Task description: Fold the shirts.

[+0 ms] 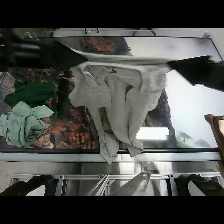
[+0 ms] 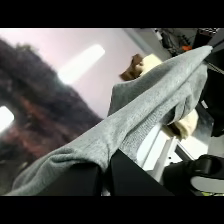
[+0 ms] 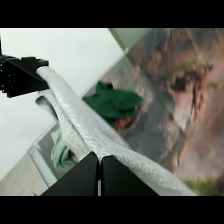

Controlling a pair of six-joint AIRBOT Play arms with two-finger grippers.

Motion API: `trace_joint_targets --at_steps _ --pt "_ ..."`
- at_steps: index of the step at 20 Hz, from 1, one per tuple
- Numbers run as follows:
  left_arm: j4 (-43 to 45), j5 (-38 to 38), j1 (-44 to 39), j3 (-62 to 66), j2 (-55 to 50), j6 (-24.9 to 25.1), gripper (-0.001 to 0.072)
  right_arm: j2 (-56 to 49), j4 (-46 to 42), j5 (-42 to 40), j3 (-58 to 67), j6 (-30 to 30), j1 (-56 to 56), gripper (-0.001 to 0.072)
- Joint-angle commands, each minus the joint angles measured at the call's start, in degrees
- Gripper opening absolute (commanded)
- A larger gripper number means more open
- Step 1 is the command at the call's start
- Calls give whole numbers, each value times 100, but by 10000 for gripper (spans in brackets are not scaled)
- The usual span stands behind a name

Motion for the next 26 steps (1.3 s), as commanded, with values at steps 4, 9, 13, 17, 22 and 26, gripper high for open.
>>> trace_joint_targets --at_steps 4,9,13,17,22,26 --pt "44 334 262 254 -2437 501 28 -2872 -382 -1276 44 -407 474 397" --pt "55 -664 1003 1091 -3414 -15 720 -3303 -723 315 177 -162 -592 339" --pt "437 -817 1180 957 -3628 -103 720 -3086 -1790 1224 -780 433 -920 340" --pt "850 -74 911 339 -3628 -101 720 -2599 -1884 328 -2496 280 -544 461" --pt "918 732 334 -144 -3630 -98 713 -2643 -1690 -614 -3012 284 723 533" --pt "1784 979 -105 -142 -3630 -243 710 -2798 -1172 -1019 -3008 280 1443 514"
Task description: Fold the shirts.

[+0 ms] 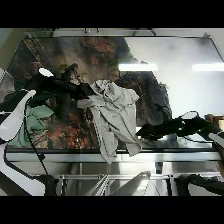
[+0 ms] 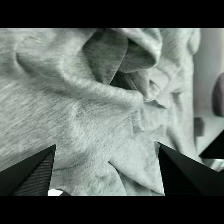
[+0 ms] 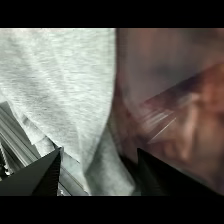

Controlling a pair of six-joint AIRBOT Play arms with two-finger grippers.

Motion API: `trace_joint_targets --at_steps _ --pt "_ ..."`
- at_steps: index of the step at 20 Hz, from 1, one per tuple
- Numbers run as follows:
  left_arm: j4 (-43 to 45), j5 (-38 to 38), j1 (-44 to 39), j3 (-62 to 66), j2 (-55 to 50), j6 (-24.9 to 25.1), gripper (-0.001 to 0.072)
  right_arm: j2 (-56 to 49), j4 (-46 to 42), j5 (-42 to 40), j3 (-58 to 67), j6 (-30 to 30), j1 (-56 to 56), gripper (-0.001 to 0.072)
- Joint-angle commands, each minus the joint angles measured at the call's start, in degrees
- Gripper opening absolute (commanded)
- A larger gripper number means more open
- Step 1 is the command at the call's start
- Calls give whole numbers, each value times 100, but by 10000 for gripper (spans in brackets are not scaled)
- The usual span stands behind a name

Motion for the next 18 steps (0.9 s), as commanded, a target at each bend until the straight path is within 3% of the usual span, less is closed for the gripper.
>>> trace_joint_targets --at_steps 1,2,3,4,5,6,8,18 --pt "767 348 -367 -61 -4 -175 710 -138 380 -437 -81 -4 553 449" --pt "883 372 -437 -61 -4 -186 709 -151 409 -422 -74 -7 560 307" --pt "955 391 -492 -61 -4 -225 663 -146 426 -415 -72 -20 557 209" --pt "1010 398 -544 -61 -4 -223 527 -142 433 -380 -72 -20 557 191" --pt "1047 424 -603 -61 -4 -223 478 -142 431 -321 -70 -20 557 71" --pt "1110 459 -654 -59 -2 -223 369 -142 433 -269 -68 -20 557 39" --pt "1130 490 -721 -57 -2 -221 27 -133 431 -212 -66 -20 557 17" --pt "-293 256 -94 -57 815 -63 19 1222 433 205 0 81 474 16"
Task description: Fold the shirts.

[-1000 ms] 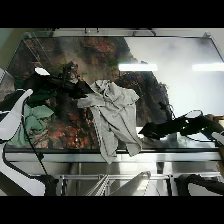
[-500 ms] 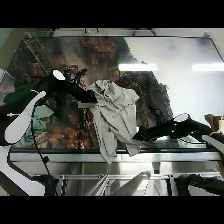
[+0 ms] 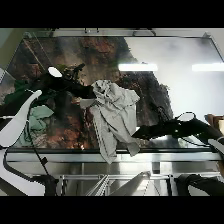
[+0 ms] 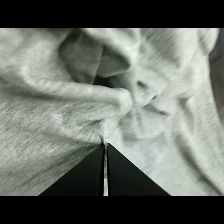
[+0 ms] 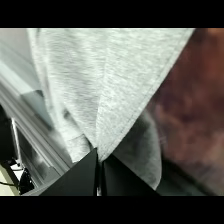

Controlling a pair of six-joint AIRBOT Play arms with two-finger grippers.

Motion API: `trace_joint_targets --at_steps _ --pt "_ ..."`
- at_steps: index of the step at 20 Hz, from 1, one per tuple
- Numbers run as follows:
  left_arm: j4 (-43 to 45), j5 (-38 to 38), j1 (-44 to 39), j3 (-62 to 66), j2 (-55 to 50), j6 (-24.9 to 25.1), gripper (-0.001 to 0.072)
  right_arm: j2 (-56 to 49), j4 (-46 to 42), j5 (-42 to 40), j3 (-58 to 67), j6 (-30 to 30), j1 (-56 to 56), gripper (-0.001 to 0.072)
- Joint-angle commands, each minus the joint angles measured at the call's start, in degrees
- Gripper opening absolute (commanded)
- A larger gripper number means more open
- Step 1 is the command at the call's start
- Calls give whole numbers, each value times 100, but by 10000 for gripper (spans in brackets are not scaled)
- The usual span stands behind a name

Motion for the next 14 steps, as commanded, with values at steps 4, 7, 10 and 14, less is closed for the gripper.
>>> trace_joint_targets --at_steps 4,7,10,14 --pt "-2371 -579 1078 2 1624 721 19 1759 15 1023 1016 273 -1176 16" --pt "-3497 -787 1768 2 2839 1023 19 2590 39 1023 2253 393 -2653 17" --pt "-4061 -702 2326 2 4166 1360 19 3056 422 1014 3386 247 -3775 16" --pt "-3880 -304 2905 2 5637 1401 20 3388 874 737 4212 -129 -4297 16"
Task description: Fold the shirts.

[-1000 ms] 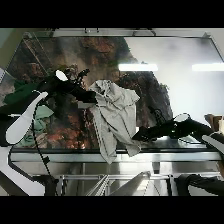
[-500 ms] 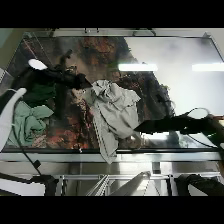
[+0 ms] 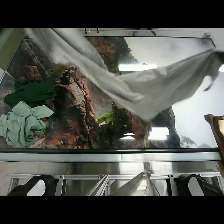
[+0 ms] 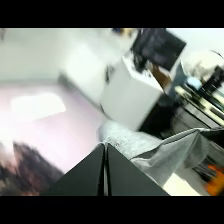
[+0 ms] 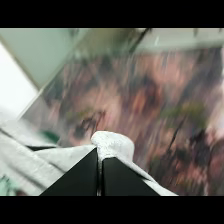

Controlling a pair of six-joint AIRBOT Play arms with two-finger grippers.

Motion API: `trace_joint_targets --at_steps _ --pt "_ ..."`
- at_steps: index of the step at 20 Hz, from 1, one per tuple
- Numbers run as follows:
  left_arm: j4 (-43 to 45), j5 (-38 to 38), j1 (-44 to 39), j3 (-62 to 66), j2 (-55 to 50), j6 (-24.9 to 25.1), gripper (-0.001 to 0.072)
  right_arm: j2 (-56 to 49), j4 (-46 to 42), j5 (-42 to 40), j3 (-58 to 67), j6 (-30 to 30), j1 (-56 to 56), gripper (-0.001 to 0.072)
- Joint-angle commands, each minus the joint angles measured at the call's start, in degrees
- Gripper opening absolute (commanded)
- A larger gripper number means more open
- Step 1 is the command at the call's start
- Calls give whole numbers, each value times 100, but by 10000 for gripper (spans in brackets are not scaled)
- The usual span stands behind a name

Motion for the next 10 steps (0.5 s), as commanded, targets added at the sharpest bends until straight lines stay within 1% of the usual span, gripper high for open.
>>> trace_joint_targets --at_steps 1,3,4,6,8,10 --pt "103 238 577 -7 1209 83 20 260 280 -271 654 -197 -463 16" --pt "933 94 662 -15 1377 -264 20 13 232 -221 645 -195 -424 16" --pt "1158 -15 649 -98 1377 -332 21 -201 203 -168 645 -197 -358 17" --pt "1239 20 474 -645 1368 -319 21 -822 208 39 645 -195 -72 17" --pt "1239 57 144 -1331 1126 -238 20 -1545 142 129 645 -197 389 17" --pt "1239 212 -271 -1991 678 17 20 -2435 -83 85 645 -197 935 17"
